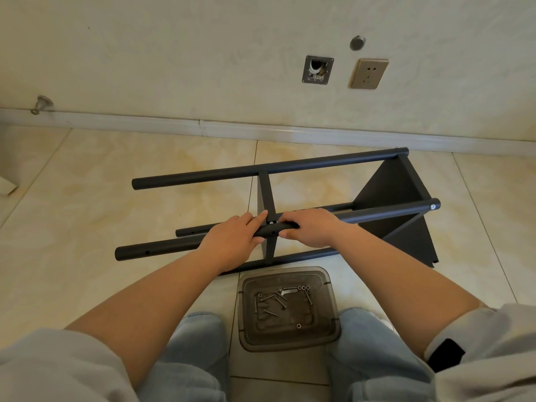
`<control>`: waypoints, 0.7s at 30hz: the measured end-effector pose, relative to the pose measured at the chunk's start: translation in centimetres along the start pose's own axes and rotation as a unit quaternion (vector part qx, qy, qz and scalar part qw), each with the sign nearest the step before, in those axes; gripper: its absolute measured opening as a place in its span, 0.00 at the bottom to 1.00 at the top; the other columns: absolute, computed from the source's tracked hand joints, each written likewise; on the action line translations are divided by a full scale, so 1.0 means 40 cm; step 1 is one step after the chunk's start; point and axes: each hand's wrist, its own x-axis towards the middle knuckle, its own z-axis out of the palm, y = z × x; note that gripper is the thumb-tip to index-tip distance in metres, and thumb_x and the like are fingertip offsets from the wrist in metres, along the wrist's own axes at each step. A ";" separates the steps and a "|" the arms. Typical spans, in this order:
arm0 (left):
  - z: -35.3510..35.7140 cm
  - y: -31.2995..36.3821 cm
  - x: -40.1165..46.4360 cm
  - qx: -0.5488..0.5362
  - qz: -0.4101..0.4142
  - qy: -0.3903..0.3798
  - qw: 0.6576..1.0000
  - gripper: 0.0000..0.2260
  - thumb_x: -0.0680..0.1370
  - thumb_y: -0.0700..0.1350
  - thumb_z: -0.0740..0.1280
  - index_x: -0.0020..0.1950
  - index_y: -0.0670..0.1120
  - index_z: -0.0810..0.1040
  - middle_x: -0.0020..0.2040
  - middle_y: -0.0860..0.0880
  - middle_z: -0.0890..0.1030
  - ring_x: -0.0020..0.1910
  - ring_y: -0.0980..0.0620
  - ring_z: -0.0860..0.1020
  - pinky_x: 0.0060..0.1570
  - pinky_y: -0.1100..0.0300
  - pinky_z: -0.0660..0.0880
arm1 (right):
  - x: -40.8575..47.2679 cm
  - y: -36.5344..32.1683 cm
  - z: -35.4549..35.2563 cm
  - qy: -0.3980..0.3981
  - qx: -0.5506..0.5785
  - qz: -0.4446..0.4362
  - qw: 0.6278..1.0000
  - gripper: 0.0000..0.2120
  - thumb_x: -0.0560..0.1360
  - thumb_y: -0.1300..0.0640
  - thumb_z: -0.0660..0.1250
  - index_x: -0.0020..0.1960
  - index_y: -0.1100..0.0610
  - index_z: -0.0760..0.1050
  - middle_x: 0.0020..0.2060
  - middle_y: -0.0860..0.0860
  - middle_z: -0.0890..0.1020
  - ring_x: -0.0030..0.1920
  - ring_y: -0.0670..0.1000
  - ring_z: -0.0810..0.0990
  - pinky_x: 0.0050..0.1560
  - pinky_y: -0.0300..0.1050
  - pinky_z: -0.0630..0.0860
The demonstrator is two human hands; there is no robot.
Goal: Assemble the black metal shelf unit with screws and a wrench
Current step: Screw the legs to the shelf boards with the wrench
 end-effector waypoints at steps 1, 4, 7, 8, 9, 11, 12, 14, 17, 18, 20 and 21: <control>0.000 -0.001 0.002 -0.014 -0.006 0.001 1.000 0.26 0.82 0.53 0.54 0.78 0.51 0.47 0.64 0.50 0.69 0.55 0.53 0.71 0.52 0.61 0.72 | 0.002 -0.001 0.001 0.004 0.000 0.006 1.000 0.13 0.80 0.45 0.57 0.60 0.49 0.70 0.46 0.47 0.78 0.45 0.49 0.75 0.47 0.45 0.71; 0.000 -0.006 0.009 -0.036 -0.011 0.003 0.999 0.27 0.82 0.53 0.55 0.78 0.52 0.47 0.64 0.50 0.68 0.54 0.54 0.71 0.52 0.61 0.72 | 0.007 -0.001 -0.002 0.009 0.008 0.018 1.000 0.14 0.79 0.44 0.58 0.58 0.52 0.71 0.44 0.48 0.77 0.43 0.49 0.75 0.45 0.44 0.71; 0.000 -0.008 0.011 -0.020 0.000 -0.013 1.000 0.27 0.83 0.53 0.53 0.78 0.52 0.44 0.64 0.50 0.68 0.53 0.55 0.71 0.51 0.62 0.72 | 0.013 -0.004 -0.010 -0.008 0.028 0.014 0.999 0.14 0.79 0.45 0.60 0.59 0.52 0.71 0.45 0.49 0.77 0.44 0.49 0.74 0.43 0.42 0.68; 0.000 -0.009 0.012 -0.009 0.005 -0.016 1.000 0.27 0.83 0.52 0.52 0.78 0.51 0.43 0.64 0.50 0.68 0.54 0.54 0.71 0.50 0.61 0.72 | 0.015 -0.007 -0.012 -0.013 0.028 0.011 0.999 0.14 0.78 0.45 0.61 0.59 0.52 0.71 0.45 0.49 0.77 0.44 0.49 0.74 0.43 0.42 0.67; 0.000 -0.009 0.014 0.004 0.009 -0.017 1.000 0.27 0.83 0.52 0.52 0.78 0.51 0.43 0.64 0.50 0.68 0.54 0.54 0.71 0.49 0.61 0.73 | 0.019 -0.011 -0.014 -0.016 0.024 0.009 1.000 0.14 0.78 0.45 0.61 0.60 0.52 0.71 0.45 0.48 0.76 0.45 0.49 0.74 0.43 0.42 0.66; -0.001 -0.006 0.017 0.030 0.010 -0.014 0.999 0.26 0.83 0.51 0.52 0.78 0.51 0.43 0.63 0.50 0.69 0.54 0.53 0.71 0.48 0.61 0.73 | 0.027 -0.015 -0.016 -0.018 0.017 0.010 1.000 0.14 0.78 0.46 0.62 0.59 0.52 0.71 0.45 0.48 0.76 0.45 0.49 0.73 0.44 0.43 0.66; -0.001 -0.005 0.020 0.038 0.007 -0.010 0.999 0.26 0.83 0.51 0.52 0.78 0.51 0.44 0.63 0.50 0.69 0.54 0.53 0.72 0.47 0.61 0.74 | 0.030 -0.014 -0.017 -0.018 0.020 0.012 1.000 0.14 0.78 0.46 0.62 0.59 0.52 0.71 0.44 0.47 0.75 0.45 0.49 0.73 0.44 0.43 0.66; 0.001 -0.006 0.024 0.038 0.002 -0.003 0.999 0.26 0.83 0.51 0.53 0.78 0.51 0.46 0.63 0.50 0.70 0.54 0.53 0.72 0.47 0.61 0.74 | 0.035 -0.013 -0.019 -0.024 0.032 0.014 0.999 0.13 0.78 0.45 0.62 0.58 0.52 0.71 0.43 0.47 0.75 0.44 0.49 0.73 0.44 0.43 0.67; 0.002 -0.009 0.023 0.028 0.003 0.003 1.000 0.25 0.83 0.52 0.54 0.77 0.52 0.48 0.63 0.51 0.70 0.55 0.54 0.71 0.48 0.61 0.74 | 0.036 -0.010 -0.021 -0.040 0.044 0.015 0.998 0.13 0.78 0.46 0.61 0.59 0.51 0.72 0.44 0.48 0.76 0.44 0.50 0.74 0.44 0.43 0.67; 0.003 -0.011 0.021 0.026 0.010 0.004 1.000 0.25 0.82 0.53 0.54 0.77 0.52 0.49 0.64 0.51 0.68 0.56 0.54 0.71 0.49 0.62 0.73 | 0.034 -0.009 -0.022 -0.050 0.051 0.017 0.997 0.13 0.78 0.46 0.61 0.59 0.51 0.72 0.45 0.49 0.77 0.45 0.50 0.74 0.44 0.43 0.68; 0.004 -0.013 0.017 0.030 0.025 0.006 0.999 0.25 0.82 0.55 0.55 0.77 0.53 0.51 0.68 0.51 0.64 0.61 0.53 0.68 0.52 0.61 0.73 | 0.028 -0.003 -0.022 -0.067 0.068 0.022 0.995 0.12 0.78 0.47 0.62 0.59 0.50 0.73 0.44 0.49 0.77 0.45 0.50 0.74 0.44 0.44 0.69; 0.004 -0.013 0.015 0.035 0.029 0.008 0.999 0.25 0.81 0.56 0.55 0.77 0.53 0.52 0.70 0.50 0.61 0.64 0.52 0.66 0.54 0.61 0.73 | 0.026 0.001 -0.021 -0.072 0.073 0.024 0.994 0.12 0.78 0.47 0.62 0.59 0.50 0.73 0.43 0.49 0.77 0.44 0.51 0.75 0.45 0.45 0.69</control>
